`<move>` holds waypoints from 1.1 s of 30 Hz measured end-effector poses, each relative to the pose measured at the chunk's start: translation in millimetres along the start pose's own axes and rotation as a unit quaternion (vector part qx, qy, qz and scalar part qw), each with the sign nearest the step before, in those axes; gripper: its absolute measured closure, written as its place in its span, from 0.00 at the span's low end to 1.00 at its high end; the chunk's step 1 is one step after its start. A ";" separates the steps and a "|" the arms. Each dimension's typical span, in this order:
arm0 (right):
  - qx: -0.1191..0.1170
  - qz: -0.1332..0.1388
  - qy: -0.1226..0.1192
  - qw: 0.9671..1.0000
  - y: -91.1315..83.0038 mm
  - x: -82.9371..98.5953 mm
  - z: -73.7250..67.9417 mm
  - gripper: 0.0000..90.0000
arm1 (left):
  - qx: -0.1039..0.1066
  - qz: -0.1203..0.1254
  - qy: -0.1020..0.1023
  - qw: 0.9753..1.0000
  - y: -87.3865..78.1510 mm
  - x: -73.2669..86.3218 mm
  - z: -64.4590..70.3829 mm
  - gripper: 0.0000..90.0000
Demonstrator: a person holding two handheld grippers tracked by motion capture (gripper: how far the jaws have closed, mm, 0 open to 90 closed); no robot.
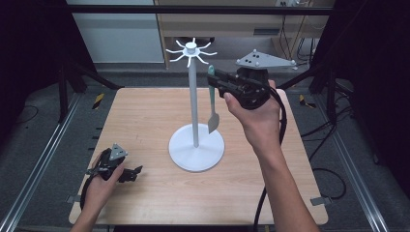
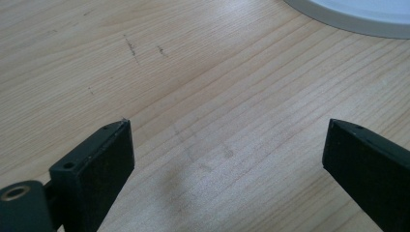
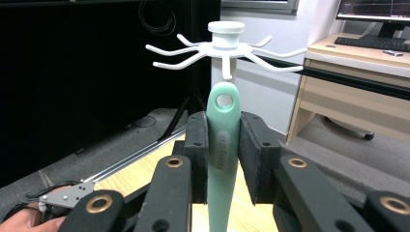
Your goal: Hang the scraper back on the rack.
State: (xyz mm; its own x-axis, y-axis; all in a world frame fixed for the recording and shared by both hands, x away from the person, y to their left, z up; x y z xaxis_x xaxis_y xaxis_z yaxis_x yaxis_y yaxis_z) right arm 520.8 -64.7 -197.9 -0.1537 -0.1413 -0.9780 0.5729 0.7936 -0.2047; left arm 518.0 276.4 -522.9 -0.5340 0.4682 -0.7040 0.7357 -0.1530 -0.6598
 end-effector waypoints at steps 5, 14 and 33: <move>-0.002 0.000 -0.002 1.000 0.8 -2.4 -1.1 0.83 | 0.000 0.000 0.000 1.000 0.0 0.0 0.1 0.05; 0.001 -0.003 0.003 1.000 3.7 -4.3 1.9 0.83 | 0.000 0.001 -0.001 1.000 0.1 -0.2 0.2 0.05; -0.004 -0.007 0.007 1.000 7.4 -8.3 4.1 0.83 | 0.001 -0.001 0.003 1.000 0.1 -0.2 1.1 0.05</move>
State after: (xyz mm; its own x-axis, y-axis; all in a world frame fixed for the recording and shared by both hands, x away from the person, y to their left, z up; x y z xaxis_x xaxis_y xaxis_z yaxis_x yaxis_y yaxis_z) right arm 529.6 -60.1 -191.5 -0.1723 -0.1442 -0.9744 0.5645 0.7962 -0.2176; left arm 517.8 275.3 -523.1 -0.5321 0.4738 -0.7017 0.7339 -0.1551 -0.6613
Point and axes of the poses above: each handheld gripper's, and its own axes: y roughly forward along the jaws, x roughly out of its underside, z roughly to its right, the point moved 6 cm from there along y, roughly forward along the jaws, and after that the axes turned 11 degrees about -x, right-handed, at the moved point
